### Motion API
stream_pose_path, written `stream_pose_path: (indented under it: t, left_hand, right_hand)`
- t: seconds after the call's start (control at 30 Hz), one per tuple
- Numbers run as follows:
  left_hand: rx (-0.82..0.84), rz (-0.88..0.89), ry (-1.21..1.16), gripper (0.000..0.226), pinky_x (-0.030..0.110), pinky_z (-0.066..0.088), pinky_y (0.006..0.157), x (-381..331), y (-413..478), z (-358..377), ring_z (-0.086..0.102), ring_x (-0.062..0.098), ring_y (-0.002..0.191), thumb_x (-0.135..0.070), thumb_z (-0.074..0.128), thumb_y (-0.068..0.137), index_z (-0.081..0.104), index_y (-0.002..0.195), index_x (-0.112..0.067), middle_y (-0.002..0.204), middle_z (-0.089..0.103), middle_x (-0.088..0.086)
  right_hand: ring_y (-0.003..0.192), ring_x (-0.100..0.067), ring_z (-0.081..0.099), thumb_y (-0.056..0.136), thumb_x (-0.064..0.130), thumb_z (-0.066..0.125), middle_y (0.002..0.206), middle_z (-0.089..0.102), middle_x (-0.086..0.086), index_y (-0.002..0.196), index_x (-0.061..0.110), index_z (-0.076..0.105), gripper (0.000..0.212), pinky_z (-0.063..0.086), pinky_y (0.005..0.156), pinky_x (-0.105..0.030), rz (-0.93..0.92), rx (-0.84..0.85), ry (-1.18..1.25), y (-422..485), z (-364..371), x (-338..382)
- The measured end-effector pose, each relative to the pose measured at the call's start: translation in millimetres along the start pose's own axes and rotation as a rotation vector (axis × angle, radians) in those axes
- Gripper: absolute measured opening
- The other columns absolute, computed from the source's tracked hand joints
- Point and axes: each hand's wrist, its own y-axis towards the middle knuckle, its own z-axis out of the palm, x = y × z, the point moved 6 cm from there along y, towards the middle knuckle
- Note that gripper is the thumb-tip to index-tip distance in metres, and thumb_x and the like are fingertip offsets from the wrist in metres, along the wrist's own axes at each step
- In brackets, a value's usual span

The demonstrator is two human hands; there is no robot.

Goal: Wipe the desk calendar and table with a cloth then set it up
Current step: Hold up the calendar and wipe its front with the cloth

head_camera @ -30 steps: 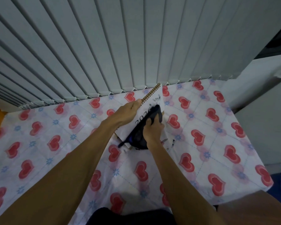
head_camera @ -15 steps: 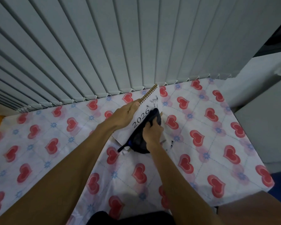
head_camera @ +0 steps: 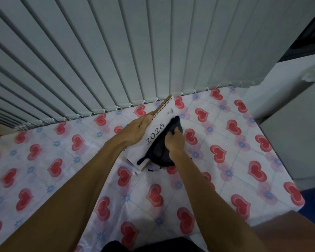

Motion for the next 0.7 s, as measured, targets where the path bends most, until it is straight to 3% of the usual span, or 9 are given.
stream_pose_path:
  t: [0.1,0.2,0.33,0.4,0.47,0.6,0.7]
  left_hand:
    - [-0.003,0.0,-0.008,0.052,0.03,0.022,0.117,-0.1,0.4,-0.4,0.031,0.017,0.144,-0.05,0.022,0.104,0.031,0.152,-0.032,0.156,0.035,-0.004]
    - [0.003,0.025,0.006,0.05,0.029,0.028,0.112,-2.6,-0.4,0.1,0.038,0.018,0.14,-0.05,0.02,0.104,0.034,0.15,-0.035,0.153,0.04,-0.002]
    - [-0.024,0.003,0.002,0.049,0.022,0.021,0.108,-3.4,-1.0,-1.5,0.033,0.017,0.142,-0.048,0.022,0.105,0.031,0.151,-0.033,0.154,0.037,-0.006]
    - [-0.027,-0.017,0.014,0.05,0.023,0.02,0.107,-1.2,-0.8,-1.5,0.032,0.016,0.143,-0.049,0.021,0.104,0.031,0.151,-0.034,0.154,0.037,-0.007]
    - [-0.027,-0.006,-0.003,0.051,0.024,0.02,0.11,1.0,0.5,-0.6,0.031,0.015,0.144,-0.052,0.022,0.103,0.031,0.151,-0.035,0.155,0.036,-0.009]
    - [-0.026,-0.008,-0.004,0.05,0.029,0.025,0.114,4.8,3.2,0.4,0.035,0.014,0.141,-0.053,0.023,0.103,0.034,0.149,-0.037,0.153,0.039,-0.009]
    - [-0.016,0.006,0.007,0.048,0.036,0.032,0.115,3.6,3.2,-0.3,0.042,0.016,0.136,-0.053,0.022,0.103,0.036,0.147,-0.041,0.15,0.044,-0.007]
  right_hand:
    - [0.117,-0.035,0.055,0.093,0.031,0.048,0.139,0.049,-0.016,0.141,0.02,0.051,0.049,0.051,0.101,-0.042,-0.187,0.031,0.073,-31.1,15.6,11.9]
    - [0.113,-0.039,0.054,0.09,0.04,0.04,0.129,0.048,-0.019,0.136,0.017,0.055,0.053,0.052,0.099,-0.045,-0.345,-0.112,0.099,-26.3,2.3,51.5]
    - [0.116,-0.036,0.048,0.104,0.033,0.033,0.135,0.038,-0.019,0.153,0.022,0.034,0.05,0.044,0.105,-0.044,-0.173,-0.138,0.039,9.4,-15.9,52.3]
    - [0.127,-0.04,0.044,0.104,0.031,0.031,0.143,0.042,-0.022,0.153,0.016,0.032,0.051,0.04,0.109,-0.048,-0.054,-0.081,-0.01,20.2,-14.2,30.8]
    - [0.127,-0.039,0.047,0.103,0.028,0.033,0.141,0.048,-0.022,0.148,0.01,0.039,0.048,0.045,0.103,-0.046,-0.026,-0.023,-0.036,9.9,-2.6,12.9]
    - [0.11,-0.037,0.056,0.094,0.036,0.042,0.126,0.053,-0.019,0.125,0.012,0.059,0.042,0.053,0.094,-0.045,-0.273,-0.039,0.064,-26.0,7.6,30.9]
    - [0.102,-0.035,0.055,0.097,0.037,0.04,0.123,0.048,-0.019,0.135,0.013,0.055,0.048,0.053,0.094,-0.042,-0.356,-0.165,0.068,-10.0,-4.7,59.4]
